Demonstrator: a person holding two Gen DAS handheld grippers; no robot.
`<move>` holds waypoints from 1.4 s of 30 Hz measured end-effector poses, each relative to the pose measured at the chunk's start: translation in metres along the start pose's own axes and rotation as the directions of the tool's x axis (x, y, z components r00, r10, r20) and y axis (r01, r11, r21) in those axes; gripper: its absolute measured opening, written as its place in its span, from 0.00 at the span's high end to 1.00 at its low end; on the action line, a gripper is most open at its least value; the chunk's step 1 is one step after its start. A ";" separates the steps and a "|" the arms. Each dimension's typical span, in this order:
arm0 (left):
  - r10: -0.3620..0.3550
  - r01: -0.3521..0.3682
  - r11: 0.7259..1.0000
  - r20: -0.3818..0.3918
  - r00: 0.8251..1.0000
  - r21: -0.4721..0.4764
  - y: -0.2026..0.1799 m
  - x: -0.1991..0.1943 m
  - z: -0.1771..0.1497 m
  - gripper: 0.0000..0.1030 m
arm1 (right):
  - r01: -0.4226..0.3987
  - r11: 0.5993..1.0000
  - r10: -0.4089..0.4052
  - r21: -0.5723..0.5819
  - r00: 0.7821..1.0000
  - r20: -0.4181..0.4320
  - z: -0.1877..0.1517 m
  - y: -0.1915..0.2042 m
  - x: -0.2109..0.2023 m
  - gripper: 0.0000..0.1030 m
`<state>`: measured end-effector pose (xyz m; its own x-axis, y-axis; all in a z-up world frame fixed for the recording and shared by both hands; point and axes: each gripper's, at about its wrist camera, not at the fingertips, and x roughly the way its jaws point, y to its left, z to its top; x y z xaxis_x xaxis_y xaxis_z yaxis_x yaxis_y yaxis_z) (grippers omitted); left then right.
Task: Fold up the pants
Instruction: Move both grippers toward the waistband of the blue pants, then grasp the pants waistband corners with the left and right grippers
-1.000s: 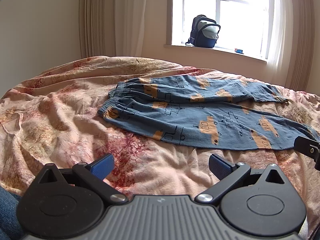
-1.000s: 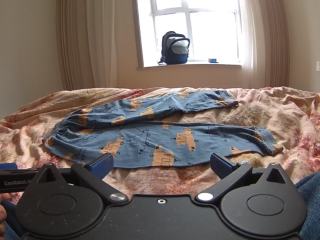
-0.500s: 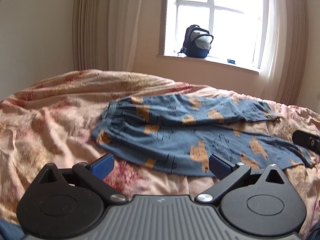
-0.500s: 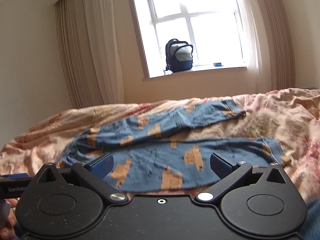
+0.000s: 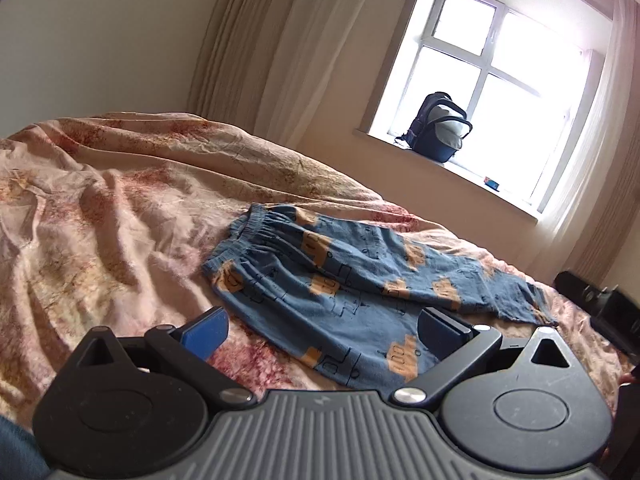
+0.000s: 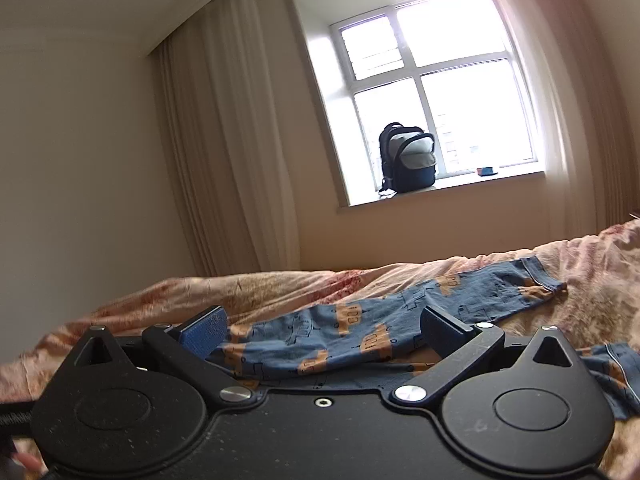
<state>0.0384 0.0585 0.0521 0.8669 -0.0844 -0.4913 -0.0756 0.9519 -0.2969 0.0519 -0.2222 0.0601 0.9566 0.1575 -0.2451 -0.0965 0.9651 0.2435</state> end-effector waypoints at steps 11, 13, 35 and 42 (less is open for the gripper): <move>-0.139 0.146 0.987 -0.108 0.984 0.060 -0.014 0.075 0.034 0.00 | -0.043 0.996 0.035 -0.078 0.994 -0.103 0.012 -0.048 0.077 0.00; -0.137 0.148 0.985 -0.121 0.983 0.093 -0.018 0.094 0.037 0.00 | -0.055 0.994 0.046 -0.097 0.995 -0.090 0.012 -0.053 0.088 0.00; -0.003 0.120 0.783 -0.189 0.982 0.610 -0.035 0.295 0.112 0.00 | -0.073 0.979 0.020 -0.190 0.964 -0.267 -0.016 -0.108 0.159 0.00; 0.004 0.187 0.764 -0.295 0.956 0.617 -0.018 0.355 0.111 0.00 | -0.191 0.935 0.071 -0.298 0.926 -0.371 0.004 -0.119 0.203 0.00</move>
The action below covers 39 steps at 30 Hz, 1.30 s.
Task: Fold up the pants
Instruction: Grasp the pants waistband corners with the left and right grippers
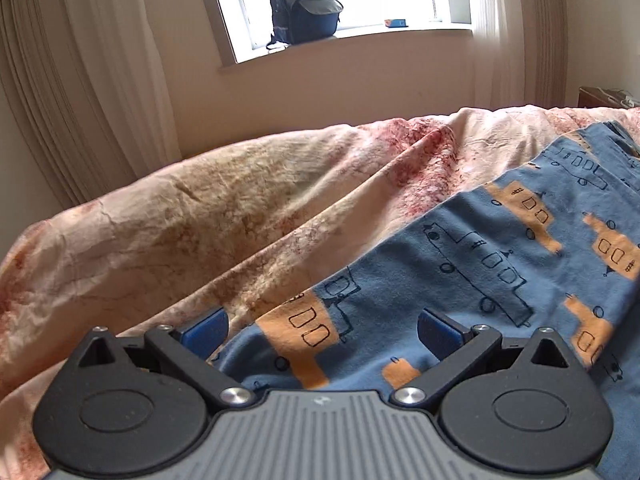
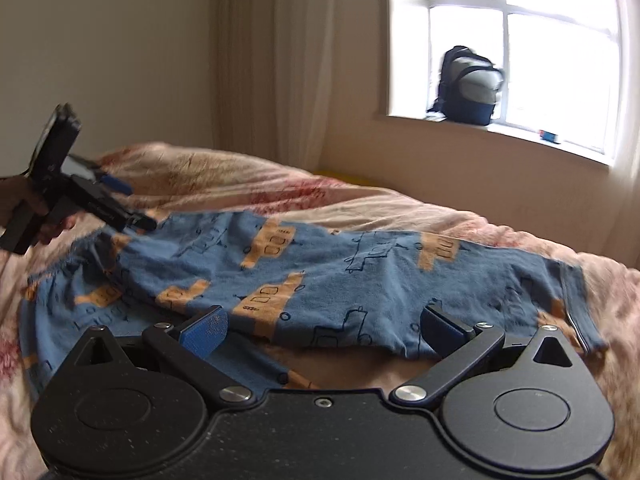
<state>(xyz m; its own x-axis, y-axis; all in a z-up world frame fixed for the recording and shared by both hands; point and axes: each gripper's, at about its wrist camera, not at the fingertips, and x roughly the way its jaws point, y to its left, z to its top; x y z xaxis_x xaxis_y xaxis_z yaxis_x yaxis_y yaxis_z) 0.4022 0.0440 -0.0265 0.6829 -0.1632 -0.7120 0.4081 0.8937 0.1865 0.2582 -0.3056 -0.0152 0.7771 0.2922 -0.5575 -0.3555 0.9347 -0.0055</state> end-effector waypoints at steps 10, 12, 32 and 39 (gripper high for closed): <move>-0.079 0.085 0.993 -0.066 0.995 0.078 0.037 0.030 0.006 0.02 | -0.116 0.980 0.095 -0.164 0.987 -0.131 0.072 -0.030 0.093 0.07; -0.110 0.114 0.992 -0.076 0.991 0.059 0.046 0.030 0.008 0.08 | -0.140 0.979 0.117 -0.149 0.982 -0.151 0.082 -0.035 0.114 0.14; -0.236 0.239 0.971 -0.294 0.926 -0.027 0.059 0.029 0.020 0.90 | -0.237 0.934 0.123 -0.268 0.916 -0.381 0.098 -0.024 0.191 0.77; -0.050 0.045 0.998 -0.100 0.994 -0.047 0.047 -0.021 0.025 0.98 | -0.089 0.918 -0.015 -0.386 0.966 -0.258 0.098 -0.004 0.171 1.00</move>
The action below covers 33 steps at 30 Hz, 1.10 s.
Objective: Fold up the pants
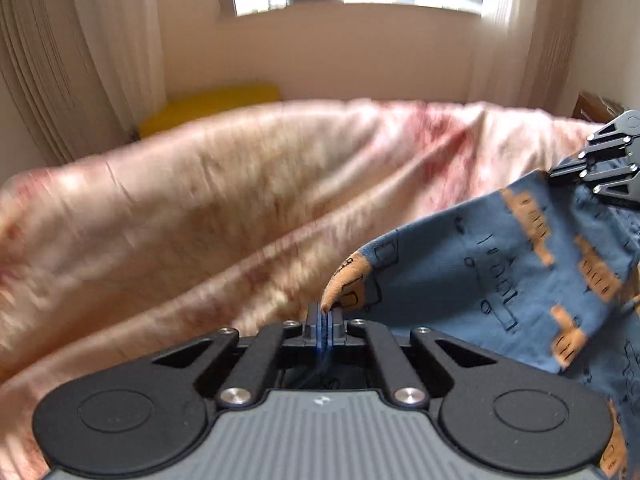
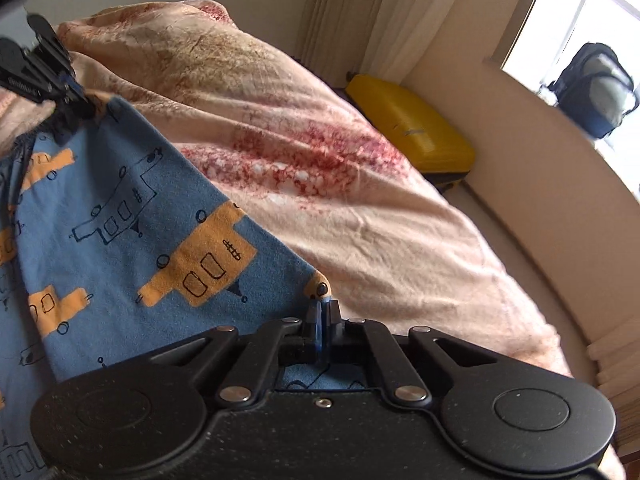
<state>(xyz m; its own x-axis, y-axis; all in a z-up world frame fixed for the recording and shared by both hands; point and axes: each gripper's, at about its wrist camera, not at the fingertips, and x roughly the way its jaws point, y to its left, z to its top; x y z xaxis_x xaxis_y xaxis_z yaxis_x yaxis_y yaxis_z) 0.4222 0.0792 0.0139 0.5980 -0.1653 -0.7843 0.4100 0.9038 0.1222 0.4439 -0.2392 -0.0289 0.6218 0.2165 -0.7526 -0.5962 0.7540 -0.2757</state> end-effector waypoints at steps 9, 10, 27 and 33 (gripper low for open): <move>0.125 -0.126 0.992 0.090 0.988 -0.001 0.010 0.000 0.023 0.98 | 0.182 0.981 -0.190 0.071 0.973 0.128 0.049 -0.020 0.009 1.00; 0.131 -0.130 0.991 0.068 0.989 -0.014 0.013 0.012 0.023 0.98 | 0.187 0.979 -0.195 0.076 0.974 0.115 0.054 -0.020 0.020 1.00; -0.071 0.070 0.994 -0.005 0.997 -0.089 0.058 0.067 0.008 0.39 | 0.021 0.996 -0.020 0.088 1.000 -0.015 0.056 -0.038 0.073 0.84; -0.166 0.166 0.963 0.018 0.986 -0.214 0.082 0.070 0.010 0.71 | 0.000 0.994 0.003 0.108 1.000 -0.026 0.059 -0.035 0.078 0.93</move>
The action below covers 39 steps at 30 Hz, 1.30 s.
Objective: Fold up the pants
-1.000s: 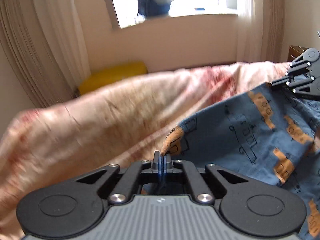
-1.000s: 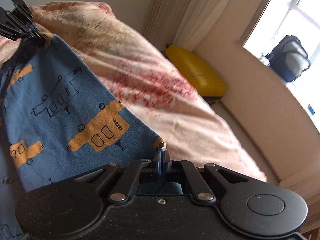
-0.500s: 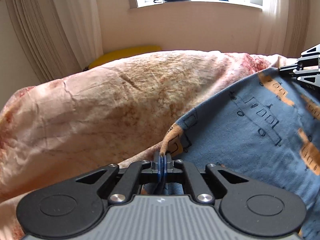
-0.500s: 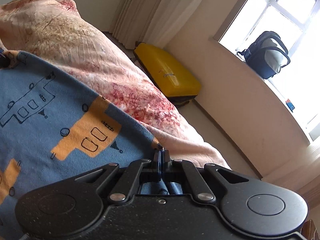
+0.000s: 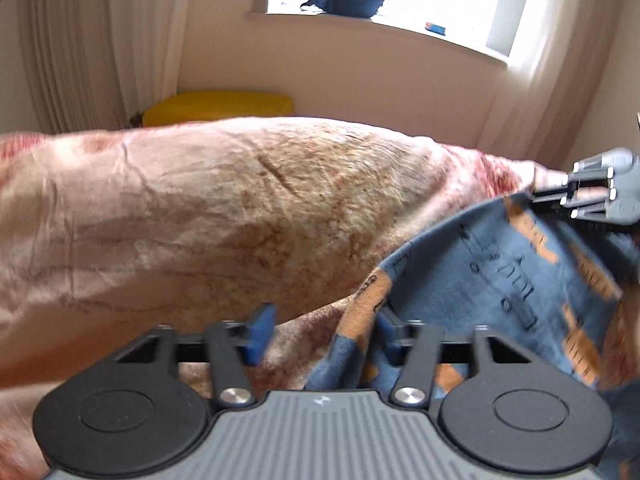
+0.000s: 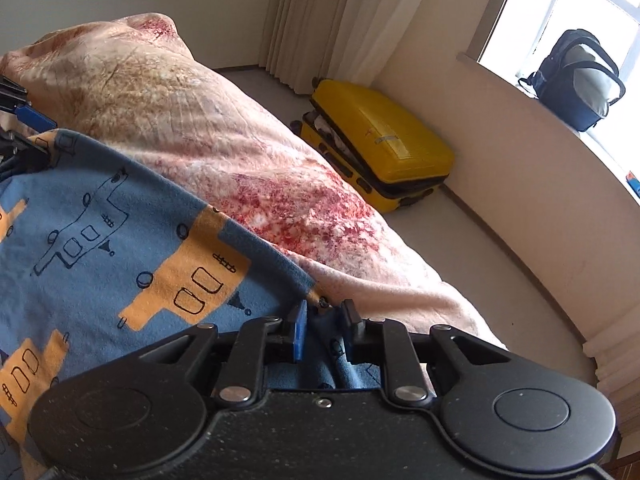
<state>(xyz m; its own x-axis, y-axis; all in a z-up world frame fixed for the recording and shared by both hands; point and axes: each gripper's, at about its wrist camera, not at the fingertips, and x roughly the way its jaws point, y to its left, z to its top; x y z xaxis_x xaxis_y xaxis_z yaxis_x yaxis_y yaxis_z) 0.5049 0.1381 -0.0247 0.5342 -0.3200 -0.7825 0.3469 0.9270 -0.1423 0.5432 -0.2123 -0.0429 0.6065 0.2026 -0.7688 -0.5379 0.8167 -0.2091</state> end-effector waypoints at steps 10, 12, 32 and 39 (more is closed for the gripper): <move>-0.002 0.002 1.000 -0.013 1.000 -0.008 -0.008 -0.006 0.008 0.81 | 0.099 0.995 -0.099 -0.022 0.995 0.010 0.006 0.014 0.000 0.99; 0.011 -0.011 1.000 -0.008 1.000 -0.021 -0.004 -0.007 0.008 0.52 | 0.100 0.995 -0.100 -0.025 0.995 0.027 0.002 0.016 -0.001 0.97; -0.137 0.125 0.983 0.086 0.987 0.131 -0.041 -0.063 0.001 0.99 | 0.114 0.993 -0.108 -0.013 0.969 0.221 -0.038 0.036 -0.097 0.99; -0.174 0.113 0.948 0.186 0.967 0.296 -0.080 -0.136 -0.056 0.99 | 0.144 0.990 -0.134 -0.007 0.941 0.311 -0.104 0.086 -0.200 0.99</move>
<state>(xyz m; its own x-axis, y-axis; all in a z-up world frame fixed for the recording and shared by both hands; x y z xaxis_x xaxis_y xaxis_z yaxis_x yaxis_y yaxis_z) 0.3611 0.1188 0.0594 0.5999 -0.5069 -0.6190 0.6179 0.7850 -0.0439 0.3148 -0.2389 0.0295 0.8251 0.2491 -0.5071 -0.4494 0.8333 -0.3219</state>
